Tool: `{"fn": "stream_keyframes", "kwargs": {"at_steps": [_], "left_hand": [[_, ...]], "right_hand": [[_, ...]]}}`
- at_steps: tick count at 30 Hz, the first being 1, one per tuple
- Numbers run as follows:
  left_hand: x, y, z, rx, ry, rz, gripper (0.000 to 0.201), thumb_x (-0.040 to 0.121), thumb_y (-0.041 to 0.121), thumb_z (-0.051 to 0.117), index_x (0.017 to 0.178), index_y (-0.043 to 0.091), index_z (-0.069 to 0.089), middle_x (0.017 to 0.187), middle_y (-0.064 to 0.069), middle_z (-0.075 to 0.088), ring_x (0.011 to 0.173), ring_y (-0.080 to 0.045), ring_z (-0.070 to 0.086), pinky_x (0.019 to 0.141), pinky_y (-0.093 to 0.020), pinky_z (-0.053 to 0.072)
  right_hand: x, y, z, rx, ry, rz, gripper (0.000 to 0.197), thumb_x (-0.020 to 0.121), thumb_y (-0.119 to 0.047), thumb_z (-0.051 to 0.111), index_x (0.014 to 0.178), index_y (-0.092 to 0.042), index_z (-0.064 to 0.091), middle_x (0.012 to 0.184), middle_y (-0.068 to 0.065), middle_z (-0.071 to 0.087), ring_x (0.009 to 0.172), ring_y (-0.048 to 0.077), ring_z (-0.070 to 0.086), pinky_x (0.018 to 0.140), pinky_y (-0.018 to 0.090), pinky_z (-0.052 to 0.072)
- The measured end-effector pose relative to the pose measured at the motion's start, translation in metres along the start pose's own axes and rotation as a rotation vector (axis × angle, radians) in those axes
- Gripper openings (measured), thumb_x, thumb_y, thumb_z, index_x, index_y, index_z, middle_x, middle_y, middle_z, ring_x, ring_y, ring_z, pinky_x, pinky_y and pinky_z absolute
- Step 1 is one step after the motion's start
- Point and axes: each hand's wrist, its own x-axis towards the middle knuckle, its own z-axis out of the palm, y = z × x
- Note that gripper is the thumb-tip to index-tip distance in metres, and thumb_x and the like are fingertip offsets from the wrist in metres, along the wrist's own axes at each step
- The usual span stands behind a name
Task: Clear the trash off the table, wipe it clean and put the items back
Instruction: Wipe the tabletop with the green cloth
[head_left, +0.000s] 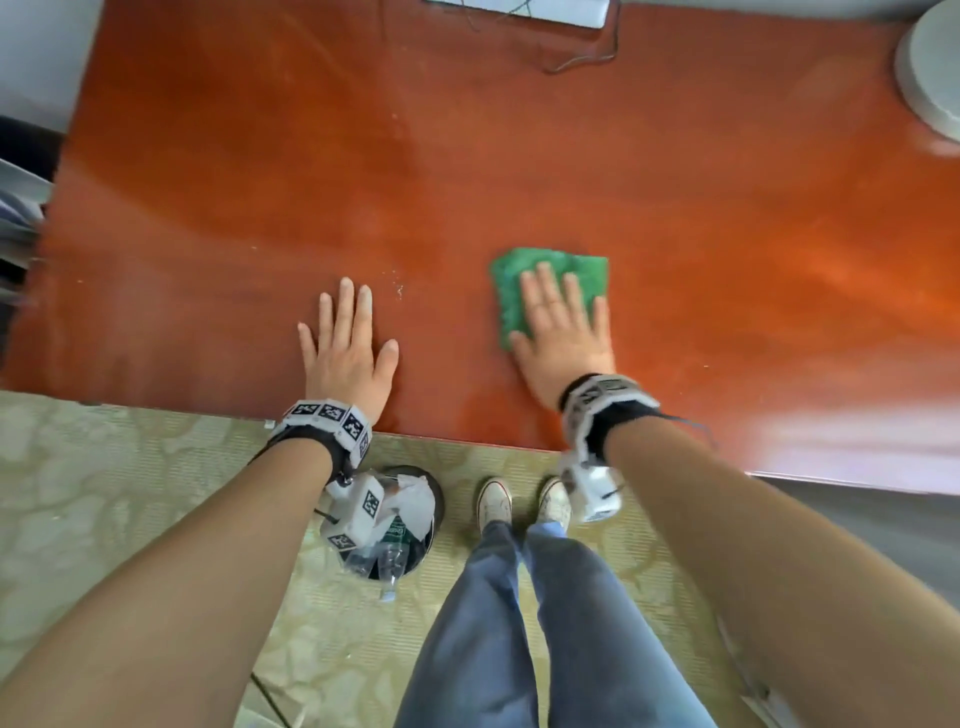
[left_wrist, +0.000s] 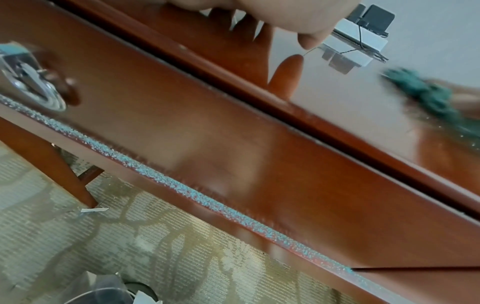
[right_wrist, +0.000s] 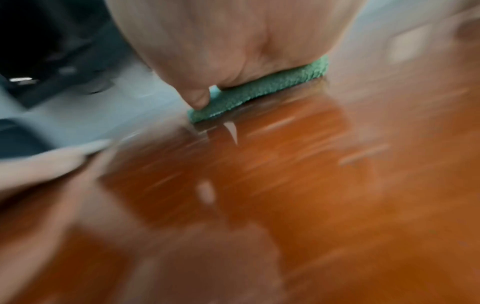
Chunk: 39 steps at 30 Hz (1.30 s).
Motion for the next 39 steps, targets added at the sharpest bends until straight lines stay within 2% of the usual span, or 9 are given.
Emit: {"fn": "stream_keyframes", "kwargs": {"at_steps": [4,8,12,19,26,30,33,36,39], "left_hand": [[-0.001,-0.007,0.001,-0.071,0.029,-0.006,0.071,0.102,0.038,0.033,0.159,0.013,-0.001,0.167,-0.003,-0.01,0.153,-0.019,-0.008,0.124,-0.046,-0.003],[0.0,-0.003,0.001,-0.087,0.046,-0.057,0.069,0.103,0.035,0.032,0.159,0.009,0.002,0.167,-0.007,-0.008,0.154,-0.021,-0.006,0.125,-0.044,-0.001],[0.0,-0.009,-0.002,-0.083,0.042,-0.023,0.068,0.101,0.027,0.034,0.159,0.01,0.002,0.167,-0.005,-0.008,0.154,-0.02,-0.006,0.125,-0.044,0.0],[-0.004,-0.031,0.001,0.064,0.067,-0.011,0.074,0.094,0.044,0.022,0.159,0.02,-0.001,0.167,0.005,-0.008,0.154,-0.018,-0.004,0.123,-0.051,0.001],[0.005,-0.03,-0.007,-0.185,0.079,-0.113,0.076,0.093,0.03,0.034,0.159,0.012,0.001,0.167,-0.002,-0.006,0.153,-0.017,-0.007,0.124,-0.042,-0.003],[0.003,-0.029,-0.008,-0.221,0.063,-0.097,0.08,0.089,0.014,0.037,0.159,0.014,0.0,0.167,0.0,-0.01,0.153,-0.014,-0.01,0.124,-0.041,-0.006],[0.004,-0.024,-0.01,-0.209,0.059,-0.127,0.079,0.089,0.016,0.037,0.16,0.016,0.001,0.167,0.001,-0.009,0.153,-0.014,-0.009,0.124,-0.042,-0.005],[0.002,-0.014,-0.008,-0.087,0.043,-0.157,0.076,0.093,0.022,0.035,0.159,0.016,-0.002,0.166,0.0,-0.012,0.153,-0.018,-0.009,0.124,-0.048,-0.003],[-0.01,0.011,-0.002,-0.045,0.021,-0.154,0.073,0.097,0.028,0.033,0.159,0.015,-0.004,0.166,-0.002,-0.012,0.153,-0.021,-0.01,0.122,-0.053,-0.003]], "right_hand": [[0.003,0.116,-0.032,0.144,0.05,0.465,0.071,0.102,-0.046,0.034,0.158,-0.024,-0.004,0.165,-0.004,-0.01,0.152,0.025,-0.005,0.12,0.057,0.002],[0.028,0.094,-0.039,0.222,0.057,0.605,0.074,0.098,-0.047,0.033,0.158,-0.021,-0.003,0.165,-0.002,-0.01,0.152,0.028,-0.008,0.118,0.061,-0.002],[0.064,0.011,-0.033,0.165,0.024,0.348,0.076,0.097,-0.048,0.032,0.158,-0.022,-0.006,0.165,-0.003,-0.013,0.151,0.027,-0.011,0.118,0.058,-0.007],[0.107,-0.12,-0.031,0.143,-0.138,-0.033,0.073,0.096,-0.044,0.03,0.158,-0.029,-0.005,0.165,-0.003,-0.015,0.151,0.027,-0.016,0.117,0.059,-0.011],[0.081,-0.177,-0.012,-0.053,-0.238,-0.333,0.064,0.101,-0.044,0.022,0.157,-0.033,-0.006,0.164,-0.004,-0.017,0.151,0.026,-0.016,0.118,0.059,-0.009],[0.023,-0.134,0.012,-0.134,-0.162,-0.38,0.066,0.101,-0.051,0.021,0.156,-0.034,-0.01,0.164,-0.004,-0.016,0.151,0.026,-0.013,0.119,0.058,-0.004],[-0.021,-0.072,0.023,-0.142,-0.095,-0.292,0.067,0.101,-0.054,0.02,0.156,-0.035,-0.012,0.164,-0.005,-0.017,0.152,0.025,-0.012,0.12,0.057,-0.003],[-0.05,0.016,0.02,-0.038,-0.013,0.035,0.066,0.101,-0.054,0.02,0.154,-0.037,-0.015,0.163,-0.007,-0.019,0.151,0.024,-0.014,0.12,0.055,-0.007],[-0.078,0.107,0.011,0.116,0.06,0.442,0.068,0.101,-0.052,0.025,0.156,-0.036,-0.011,0.164,-0.005,-0.016,0.152,0.026,-0.009,0.119,0.059,-0.001]]}}
